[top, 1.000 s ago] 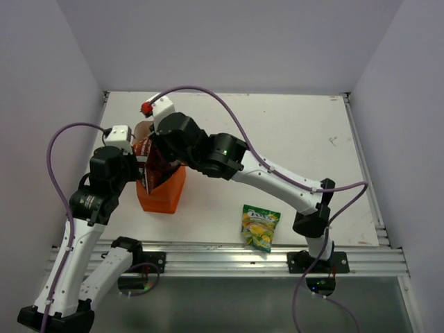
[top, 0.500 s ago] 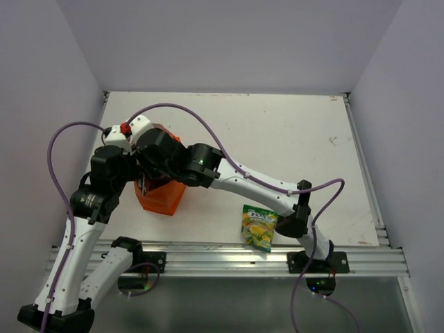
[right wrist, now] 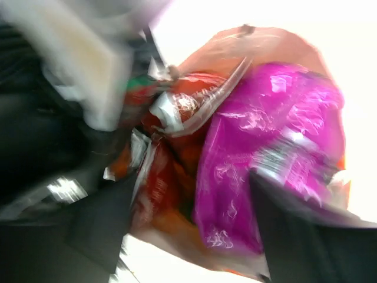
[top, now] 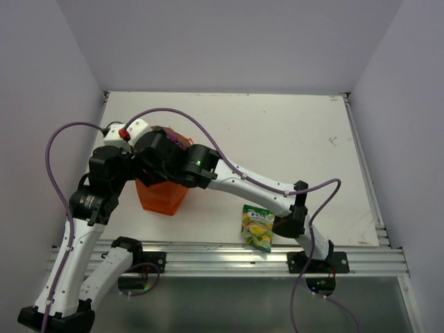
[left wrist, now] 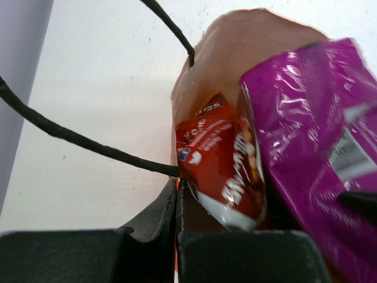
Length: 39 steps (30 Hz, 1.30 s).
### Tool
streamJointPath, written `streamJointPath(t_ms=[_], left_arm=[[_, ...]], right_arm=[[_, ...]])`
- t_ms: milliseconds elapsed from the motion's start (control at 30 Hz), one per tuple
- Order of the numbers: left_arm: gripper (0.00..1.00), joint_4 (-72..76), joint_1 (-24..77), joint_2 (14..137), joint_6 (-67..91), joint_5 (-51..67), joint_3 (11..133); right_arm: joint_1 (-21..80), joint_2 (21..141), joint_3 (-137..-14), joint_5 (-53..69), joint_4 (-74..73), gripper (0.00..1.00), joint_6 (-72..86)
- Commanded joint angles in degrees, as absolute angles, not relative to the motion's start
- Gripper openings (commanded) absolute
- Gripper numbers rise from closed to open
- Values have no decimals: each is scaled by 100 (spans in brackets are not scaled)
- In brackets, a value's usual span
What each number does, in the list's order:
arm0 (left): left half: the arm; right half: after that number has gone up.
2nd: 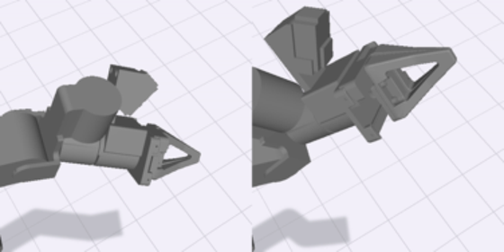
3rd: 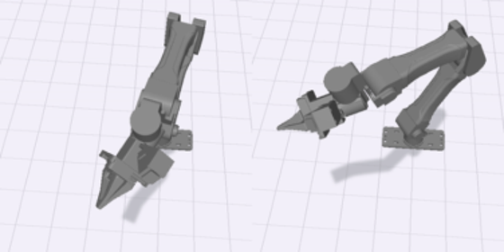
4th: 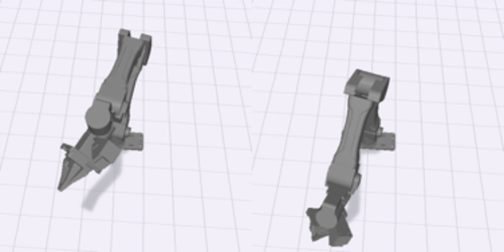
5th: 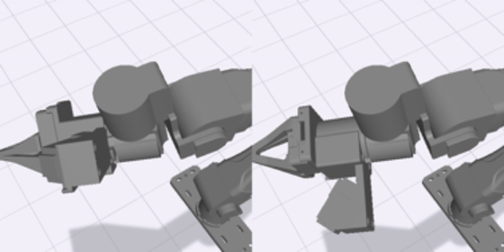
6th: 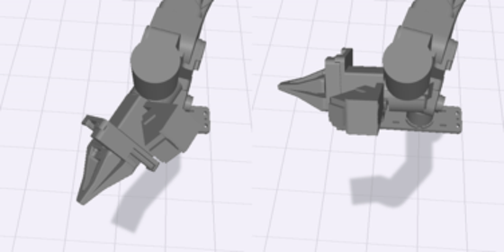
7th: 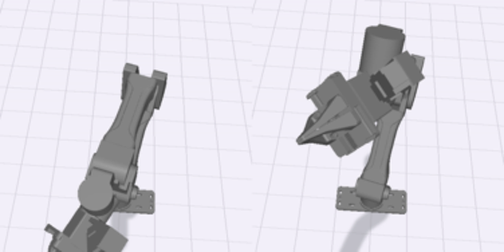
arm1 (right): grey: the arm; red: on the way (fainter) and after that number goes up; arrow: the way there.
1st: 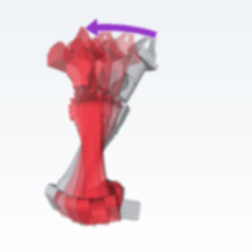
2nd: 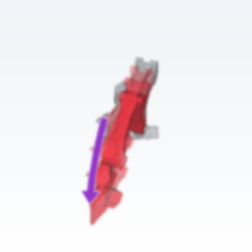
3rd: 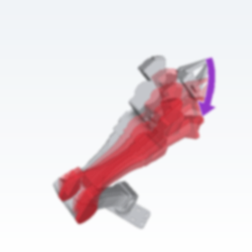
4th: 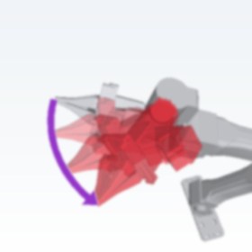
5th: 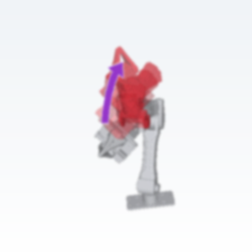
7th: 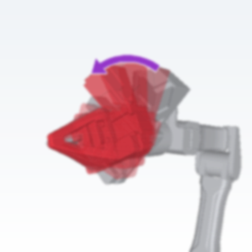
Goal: Place the snacks into the paper bag
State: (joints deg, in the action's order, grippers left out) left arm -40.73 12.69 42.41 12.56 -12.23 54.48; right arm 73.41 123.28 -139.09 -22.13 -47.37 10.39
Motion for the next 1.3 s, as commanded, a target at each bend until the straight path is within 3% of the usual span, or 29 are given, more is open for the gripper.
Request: streamJointPath(t_ms=[0, 133, 333, 600, 767, 1267], left_arm=[[0, -3700, 1318, 4280, 1266, -897, 5414], [0, -3656, 1318, 4289, 1266, -896, 5353], [0, -3568, 1318, 4386, 1274, -835, 5317], [0, -3551, 1336, 4474, 1275, -791, 5405], [0, -3586, 1362, 4465, 1283, -791, 5449], [0, -3674, 1371, 4474, 1257, -844, 5484]], right_arm=[[7479, 12024, -14931, -2695, -4860, 87, 607], [7479, 10658, -14549, -3845, -4913, 98, 326], [7365, 8555, -11527, -5105, -4921, 99, 1086], [7084, 6822, -7307, -4492, -5116, 98, 3286], [7084, 6811, -5760, -3649, -4362, 95, 3788], [7093, 7276, -4158, -1926, -3603, 89, 4175]])
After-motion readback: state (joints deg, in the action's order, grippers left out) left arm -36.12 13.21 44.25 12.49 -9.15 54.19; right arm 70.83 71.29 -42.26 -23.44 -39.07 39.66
